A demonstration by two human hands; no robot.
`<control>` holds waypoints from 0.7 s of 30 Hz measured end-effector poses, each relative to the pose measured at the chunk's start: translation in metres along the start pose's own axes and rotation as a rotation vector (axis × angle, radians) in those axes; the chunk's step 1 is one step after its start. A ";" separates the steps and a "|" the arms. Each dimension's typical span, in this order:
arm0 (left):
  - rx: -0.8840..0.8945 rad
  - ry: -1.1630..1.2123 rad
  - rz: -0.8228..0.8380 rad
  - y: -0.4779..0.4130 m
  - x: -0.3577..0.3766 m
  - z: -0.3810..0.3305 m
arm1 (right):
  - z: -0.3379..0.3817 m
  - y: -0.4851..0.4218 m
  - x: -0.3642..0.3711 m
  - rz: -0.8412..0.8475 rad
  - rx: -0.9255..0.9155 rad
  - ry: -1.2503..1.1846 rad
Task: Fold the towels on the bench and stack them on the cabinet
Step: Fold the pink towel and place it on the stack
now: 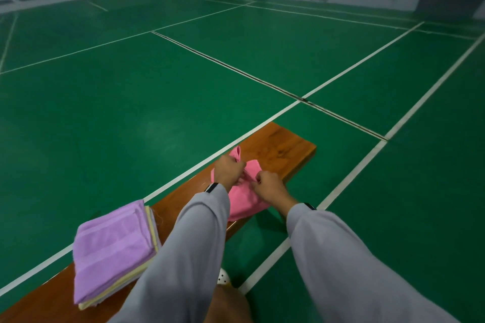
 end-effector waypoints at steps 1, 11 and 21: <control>0.013 -0.007 0.011 -0.002 0.005 -0.002 | -0.006 -0.003 0.000 -0.001 0.004 0.033; 0.153 -0.123 0.015 -0.002 0.025 0.031 | -0.046 -0.013 0.032 0.077 0.316 0.110; -0.613 0.434 0.195 0.008 0.012 0.113 | -0.048 -0.025 0.042 0.028 0.545 -0.503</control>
Point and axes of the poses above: each hand's wrist, its own y-axis away from the middle knuckle, its own x-axis out of the palm, z = x × y, the point moved 5 cm from there along -y, towards the middle knuckle, and after that the axes turned 7 degrees about y, right-handed, at the moved point
